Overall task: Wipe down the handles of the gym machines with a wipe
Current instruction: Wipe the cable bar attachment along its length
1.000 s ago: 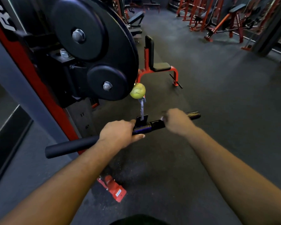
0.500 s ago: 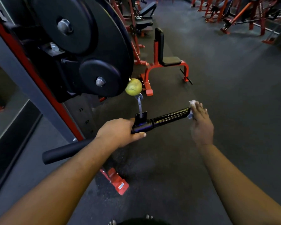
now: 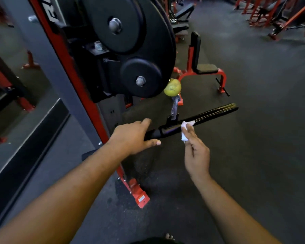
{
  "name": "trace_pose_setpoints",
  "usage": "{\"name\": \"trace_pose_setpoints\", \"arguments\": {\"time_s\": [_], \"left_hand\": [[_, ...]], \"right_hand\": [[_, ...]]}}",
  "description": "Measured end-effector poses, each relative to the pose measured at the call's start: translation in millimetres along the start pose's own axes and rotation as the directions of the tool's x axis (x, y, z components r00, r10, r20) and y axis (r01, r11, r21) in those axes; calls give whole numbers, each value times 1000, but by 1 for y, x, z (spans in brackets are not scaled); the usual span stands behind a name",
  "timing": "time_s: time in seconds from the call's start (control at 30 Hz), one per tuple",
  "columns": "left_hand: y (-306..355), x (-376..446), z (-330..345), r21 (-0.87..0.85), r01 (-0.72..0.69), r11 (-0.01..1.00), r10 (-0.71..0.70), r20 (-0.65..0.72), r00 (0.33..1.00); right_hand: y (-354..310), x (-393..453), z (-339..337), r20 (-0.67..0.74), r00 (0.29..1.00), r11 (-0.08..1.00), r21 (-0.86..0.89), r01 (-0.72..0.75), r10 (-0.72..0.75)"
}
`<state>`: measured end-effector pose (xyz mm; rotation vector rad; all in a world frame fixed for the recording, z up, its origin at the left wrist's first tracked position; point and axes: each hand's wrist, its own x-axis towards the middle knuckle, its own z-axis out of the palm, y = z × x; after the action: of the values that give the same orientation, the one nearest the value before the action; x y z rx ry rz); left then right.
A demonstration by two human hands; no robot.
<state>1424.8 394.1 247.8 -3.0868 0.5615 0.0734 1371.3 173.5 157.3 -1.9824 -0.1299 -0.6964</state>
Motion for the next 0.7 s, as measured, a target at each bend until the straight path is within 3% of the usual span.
{"name": "trace_pose_setpoints", "arguments": {"time_s": [0.1,0.2,0.33,0.43,0.5,0.6,0.7], "left_hand": [[-49,-35,3,13,33,999,-33,36,999],[-80,-64,13,20,23,1000,-25,108,994],[-99,-99,31,-137,6,991,6,87,996],[-101,-114,42,-306,4,952,-1,11,1000],[-103,-123,50,-391,-9,920,2,-18,1000],[-102,-134,59,-401,-44,915,31,-37,999],[-93,-137,59,-332,-73,940,54,-68,996]], "right_hand": [[-18,-13,17,-62,998,999,29,25,-23],[-34,-31,41,-22,996,996,8,85,-85],[-53,-46,86,47,996,981,-176,77,-70],[-80,-62,119,169,971,954,-218,206,-171],[-98,-76,135,313,912,916,-211,340,-266],[-98,-71,117,432,827,828,-259,497,-360],[-66,-42,75,316,873,784,-396,477,-372]]}}
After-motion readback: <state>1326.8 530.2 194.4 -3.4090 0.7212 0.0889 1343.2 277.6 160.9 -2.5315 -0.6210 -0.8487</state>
